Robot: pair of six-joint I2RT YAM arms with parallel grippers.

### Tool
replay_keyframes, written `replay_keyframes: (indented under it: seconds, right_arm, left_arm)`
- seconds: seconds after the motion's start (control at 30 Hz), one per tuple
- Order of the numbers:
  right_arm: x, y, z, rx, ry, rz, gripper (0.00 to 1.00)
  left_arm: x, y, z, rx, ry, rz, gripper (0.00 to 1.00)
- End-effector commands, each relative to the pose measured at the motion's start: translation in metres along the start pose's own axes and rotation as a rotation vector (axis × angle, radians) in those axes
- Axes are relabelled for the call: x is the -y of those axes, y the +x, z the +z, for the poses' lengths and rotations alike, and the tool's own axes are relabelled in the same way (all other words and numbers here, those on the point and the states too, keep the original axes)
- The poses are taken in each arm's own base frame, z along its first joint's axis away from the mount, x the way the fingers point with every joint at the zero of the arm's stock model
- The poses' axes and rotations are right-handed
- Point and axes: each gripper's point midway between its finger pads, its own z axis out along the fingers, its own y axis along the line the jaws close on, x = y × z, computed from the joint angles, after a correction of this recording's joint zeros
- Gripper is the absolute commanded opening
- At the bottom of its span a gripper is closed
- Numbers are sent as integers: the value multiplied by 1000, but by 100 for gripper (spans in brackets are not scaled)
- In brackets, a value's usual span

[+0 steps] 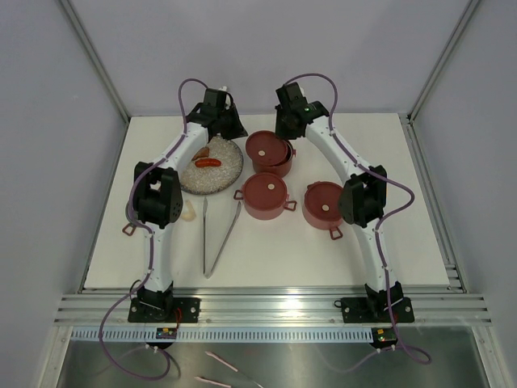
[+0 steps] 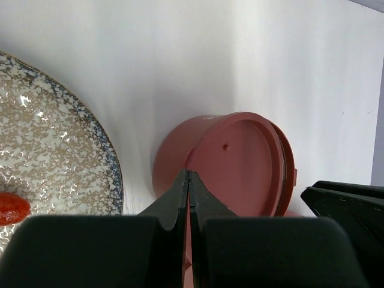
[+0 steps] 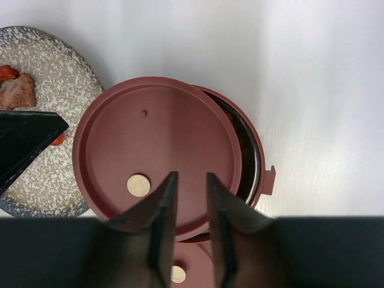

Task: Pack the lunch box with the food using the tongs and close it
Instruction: Close the box lid on the packing box.

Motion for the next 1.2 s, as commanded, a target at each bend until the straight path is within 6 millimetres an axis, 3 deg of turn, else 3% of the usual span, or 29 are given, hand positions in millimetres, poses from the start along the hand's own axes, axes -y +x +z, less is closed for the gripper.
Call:
replay_keyframes:
  seconds: [0.0, 0.17, 0.4, 0.63, 0.8, 0.9, 1.17]
  right_arm:
    - [-10, -36, -34, 115, -12, -21, 36]
    - [6, -24, -19, 69, 51, -31, 48]
    - [24, -13, -8, 32, 102, -21, 48]
    - [18, -7, -7, 6, 71, -17, 48]
    - [4, -5, -7, 4, 5, -21, 24]
    - [-5, -4, -5, 3, -17, -27, 16]
    - [-37, -1, -4, 7, -88, -54, 11]
  left_arm:
    - [23, -19, -17, 60, 69, 30, 0]
    - [15, -13, -20, 49, 34, 42, 0]
    - [10, 7, -8, -19, 47, 25, 0]
    - [14, 22, 4, -51, 55, 29, 0]
    - [19, 30, 10, -71, 56, 49, 0]
    - [15, 34, 13, -82, 46, 43, 0]
    - [11, 37, 15, -87, 35, 48, 0]
